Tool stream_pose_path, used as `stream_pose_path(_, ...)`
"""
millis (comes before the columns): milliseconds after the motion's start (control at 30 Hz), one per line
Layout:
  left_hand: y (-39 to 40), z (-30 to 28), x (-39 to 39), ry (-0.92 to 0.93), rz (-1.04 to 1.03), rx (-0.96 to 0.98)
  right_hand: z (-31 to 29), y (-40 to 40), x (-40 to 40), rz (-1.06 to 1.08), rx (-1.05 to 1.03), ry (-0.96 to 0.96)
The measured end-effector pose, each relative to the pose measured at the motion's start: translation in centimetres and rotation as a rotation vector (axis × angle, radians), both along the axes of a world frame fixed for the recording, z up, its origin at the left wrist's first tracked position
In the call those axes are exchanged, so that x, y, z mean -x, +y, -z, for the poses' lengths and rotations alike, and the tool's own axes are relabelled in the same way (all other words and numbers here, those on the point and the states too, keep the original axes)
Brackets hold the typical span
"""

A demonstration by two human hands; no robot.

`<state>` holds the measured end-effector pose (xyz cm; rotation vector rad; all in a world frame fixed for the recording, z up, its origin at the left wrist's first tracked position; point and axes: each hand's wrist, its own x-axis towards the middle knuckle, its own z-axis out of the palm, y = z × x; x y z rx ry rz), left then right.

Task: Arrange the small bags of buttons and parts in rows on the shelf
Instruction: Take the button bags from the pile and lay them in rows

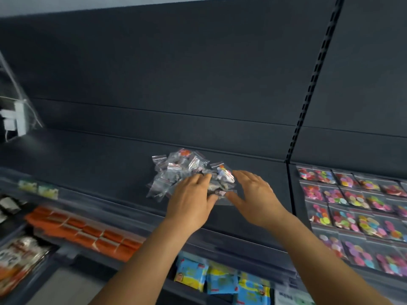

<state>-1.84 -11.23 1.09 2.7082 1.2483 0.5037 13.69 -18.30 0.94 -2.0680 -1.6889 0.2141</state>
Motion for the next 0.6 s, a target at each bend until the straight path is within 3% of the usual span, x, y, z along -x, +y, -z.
stream_pose_path(600,16.7,0.5,0.2,0.044,-0.081,0.103,0.8,16.3,-1.1,-0.052,0.138,0.039)
